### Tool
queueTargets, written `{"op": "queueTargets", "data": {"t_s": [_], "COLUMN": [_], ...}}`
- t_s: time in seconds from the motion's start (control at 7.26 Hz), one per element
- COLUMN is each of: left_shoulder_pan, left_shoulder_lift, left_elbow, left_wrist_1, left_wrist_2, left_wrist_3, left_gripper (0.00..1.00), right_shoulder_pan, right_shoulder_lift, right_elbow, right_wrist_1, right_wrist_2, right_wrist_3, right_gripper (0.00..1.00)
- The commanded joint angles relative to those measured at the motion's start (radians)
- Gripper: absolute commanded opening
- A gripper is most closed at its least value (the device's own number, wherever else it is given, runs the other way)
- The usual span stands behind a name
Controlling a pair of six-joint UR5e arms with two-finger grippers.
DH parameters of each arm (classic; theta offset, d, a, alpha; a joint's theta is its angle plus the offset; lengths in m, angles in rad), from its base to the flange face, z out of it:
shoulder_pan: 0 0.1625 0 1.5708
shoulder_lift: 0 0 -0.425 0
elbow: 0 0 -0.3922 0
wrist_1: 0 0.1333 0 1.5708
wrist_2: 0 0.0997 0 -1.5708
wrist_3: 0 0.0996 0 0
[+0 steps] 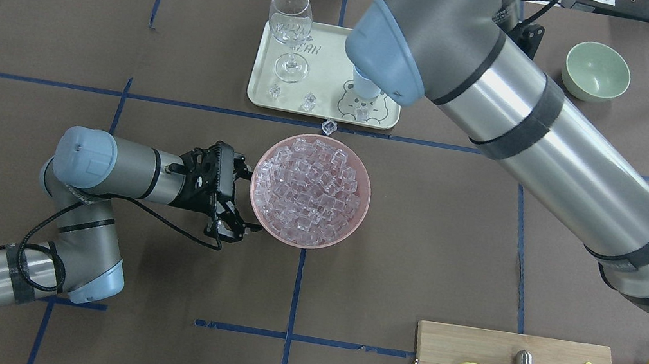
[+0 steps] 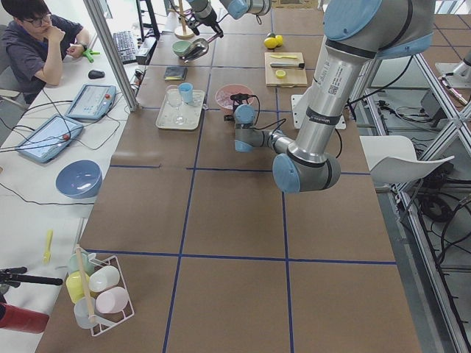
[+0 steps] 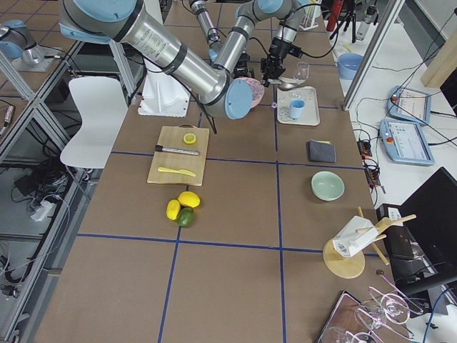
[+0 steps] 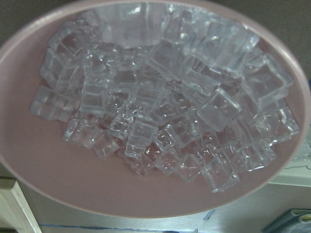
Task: Put ice in cup with scoop
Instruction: 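Carry the scoop back and set it down with the right gripper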
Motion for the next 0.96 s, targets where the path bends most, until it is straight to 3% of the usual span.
{"op": "queueTargets", "data": {"t_s": [0.0, 0.55, 0.83], "left_shoulder_pan": [0.000, 0.000, 0.000], "left_shoulder_lift": [0.000, 0.000, -0.001], "left_elbow": [0.000, 0.000, 0.000], "left_wrist_1": [0.000, 0.000, 0.000], "left_wrist_2": [0.000, 0.000, 0.000], "left_wrist_3": [0.000, -0.001, -0.002], "left_gripper": [1.00, 1.00, 1.00], "right_shoulder_pan": [0.013, 0.019, -0.020], "right_shoulder_lift": [-0.255, -0.566, -0.731], "right_elbow": [0.255, 0.478, 0.509], "right_wrist_1": [0.159, 0.296, 0.469], "right_wrist_2": [0.106, 0.170, 0.172], "right_wrist_3": [0.166, 0.402, 0.517], "right_gripper": [0.00, 0.00, 0.00]}}
